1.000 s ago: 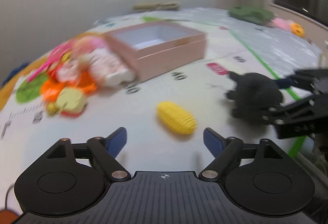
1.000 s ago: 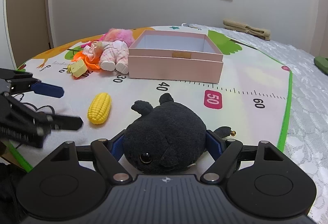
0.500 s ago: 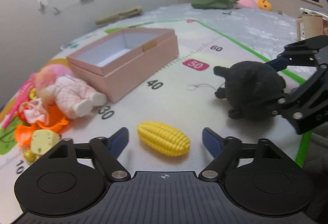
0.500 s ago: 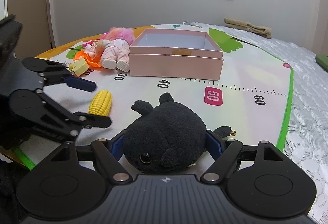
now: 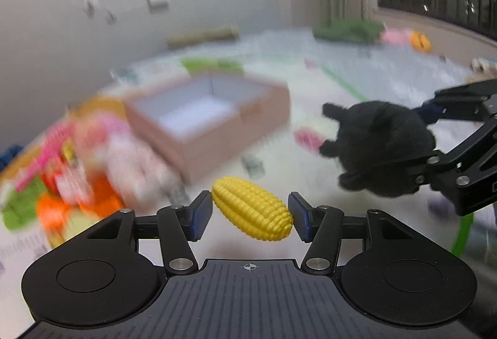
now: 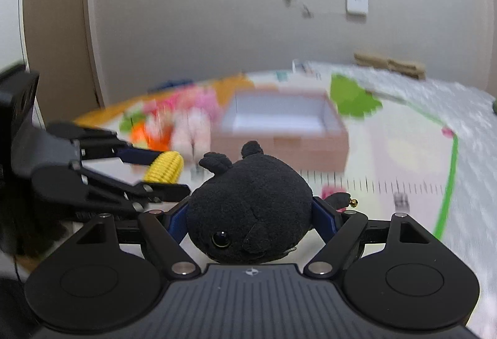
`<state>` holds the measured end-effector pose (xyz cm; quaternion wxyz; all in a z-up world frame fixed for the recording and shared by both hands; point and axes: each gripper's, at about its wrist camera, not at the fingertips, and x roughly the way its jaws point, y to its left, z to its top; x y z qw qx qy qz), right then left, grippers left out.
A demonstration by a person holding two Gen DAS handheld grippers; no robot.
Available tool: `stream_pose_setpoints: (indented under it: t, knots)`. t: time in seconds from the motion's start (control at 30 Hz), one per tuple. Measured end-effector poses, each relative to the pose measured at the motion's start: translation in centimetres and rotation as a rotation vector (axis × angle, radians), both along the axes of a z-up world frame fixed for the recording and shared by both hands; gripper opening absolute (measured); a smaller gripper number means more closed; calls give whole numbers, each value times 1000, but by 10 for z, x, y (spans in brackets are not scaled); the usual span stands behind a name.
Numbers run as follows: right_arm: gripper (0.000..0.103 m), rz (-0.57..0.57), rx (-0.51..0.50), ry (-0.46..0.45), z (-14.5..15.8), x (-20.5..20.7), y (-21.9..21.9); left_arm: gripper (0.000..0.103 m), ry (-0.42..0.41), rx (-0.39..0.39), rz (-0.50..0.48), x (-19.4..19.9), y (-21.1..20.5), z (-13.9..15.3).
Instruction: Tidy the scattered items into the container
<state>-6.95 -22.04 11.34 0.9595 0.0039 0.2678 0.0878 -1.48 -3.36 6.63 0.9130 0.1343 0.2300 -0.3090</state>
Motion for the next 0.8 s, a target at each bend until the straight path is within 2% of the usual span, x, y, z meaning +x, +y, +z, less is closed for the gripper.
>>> stream_pose_setpoints:
  t: [0.1, 0.2, 0.3, 0.37, 0.4, 0.47, 0.57, 0.7, 0.8]
  knots:
    - [79, -14, 81, -29, 31, 45, -15, 59, -63, -30, 35, 31, -13, 21]
    - [79, -56, 131, -38, 55, 110, -28, 59, -111, -38, 76, 69, -27, 32]
    - [80, -91, 145, -30, 65, 166, -37, 60, -129, -61, 99, 106, -36, 35]
    - [86, -75, 176, -19, 63, 196, -42, 75, -118, -90, 98, 127, -37, 32]
    - [93, -69, 200, -21, 60, 206, -44, 87, -108, -108, 94, 137, -36, 30]
    - [97, -75, 213, -38, 55, 216, -46, 89, -83, -136, 93, 148, -27, 25]
    - [96, -87, 207, -68, 49, 226, -46, 90, -73, -133, 128, 149, -5, 22]
    - [96, -71, 124, -123, 45, 223, -30, 94, -29, -134, 208, 138, 46, 12]
    - [96, -31, 66, -139, 46, 222, -10, 94, -27, -112, 286, 130, 87, 1]
